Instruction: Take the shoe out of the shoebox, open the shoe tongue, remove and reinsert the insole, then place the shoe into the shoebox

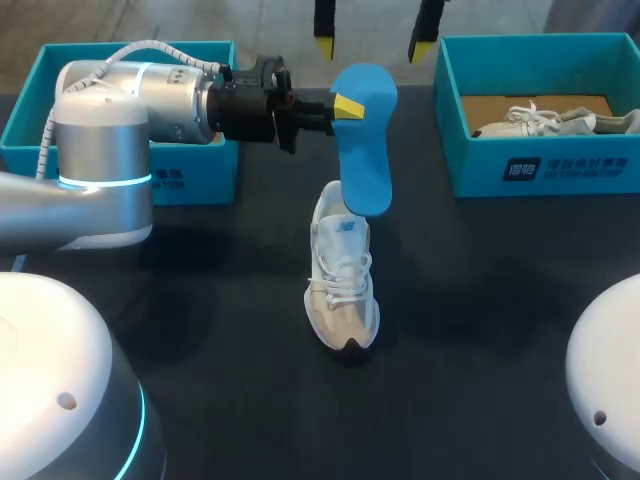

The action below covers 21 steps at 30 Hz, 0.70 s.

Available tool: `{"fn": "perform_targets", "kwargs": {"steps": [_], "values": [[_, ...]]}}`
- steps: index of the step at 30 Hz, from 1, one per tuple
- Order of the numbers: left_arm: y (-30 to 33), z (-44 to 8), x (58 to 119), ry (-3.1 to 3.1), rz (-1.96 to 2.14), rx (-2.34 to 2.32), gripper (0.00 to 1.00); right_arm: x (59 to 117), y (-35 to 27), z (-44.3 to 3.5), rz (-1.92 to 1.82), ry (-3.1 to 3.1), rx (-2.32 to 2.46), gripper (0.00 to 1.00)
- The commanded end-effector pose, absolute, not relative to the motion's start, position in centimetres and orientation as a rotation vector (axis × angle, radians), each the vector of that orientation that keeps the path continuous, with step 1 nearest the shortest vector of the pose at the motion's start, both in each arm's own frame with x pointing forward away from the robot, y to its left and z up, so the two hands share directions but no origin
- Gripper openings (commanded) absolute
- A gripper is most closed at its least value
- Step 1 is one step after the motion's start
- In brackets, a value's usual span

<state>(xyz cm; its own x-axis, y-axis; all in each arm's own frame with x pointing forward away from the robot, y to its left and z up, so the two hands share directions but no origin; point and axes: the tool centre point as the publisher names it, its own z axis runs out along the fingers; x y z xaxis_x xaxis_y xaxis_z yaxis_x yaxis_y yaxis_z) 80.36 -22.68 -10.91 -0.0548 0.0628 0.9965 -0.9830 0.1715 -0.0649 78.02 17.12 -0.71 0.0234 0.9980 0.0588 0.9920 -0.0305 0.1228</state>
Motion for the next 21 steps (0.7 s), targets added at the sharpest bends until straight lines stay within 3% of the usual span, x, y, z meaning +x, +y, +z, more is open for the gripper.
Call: {"fn": "perform_targets", "kwargs": {"steps": [1,21], "values": [[-22.70,-10.92,80.34,-1.289,1.149,1.011,0.00,78.02,17.46,-0.72,0.187,2.152,2.209,1.00],[-22.70,-10.92,80.34,-1.289,1.149,1.011,0.00,78.03,18.12,-0.92,0.188,2.157,2.216,1.00]]}}
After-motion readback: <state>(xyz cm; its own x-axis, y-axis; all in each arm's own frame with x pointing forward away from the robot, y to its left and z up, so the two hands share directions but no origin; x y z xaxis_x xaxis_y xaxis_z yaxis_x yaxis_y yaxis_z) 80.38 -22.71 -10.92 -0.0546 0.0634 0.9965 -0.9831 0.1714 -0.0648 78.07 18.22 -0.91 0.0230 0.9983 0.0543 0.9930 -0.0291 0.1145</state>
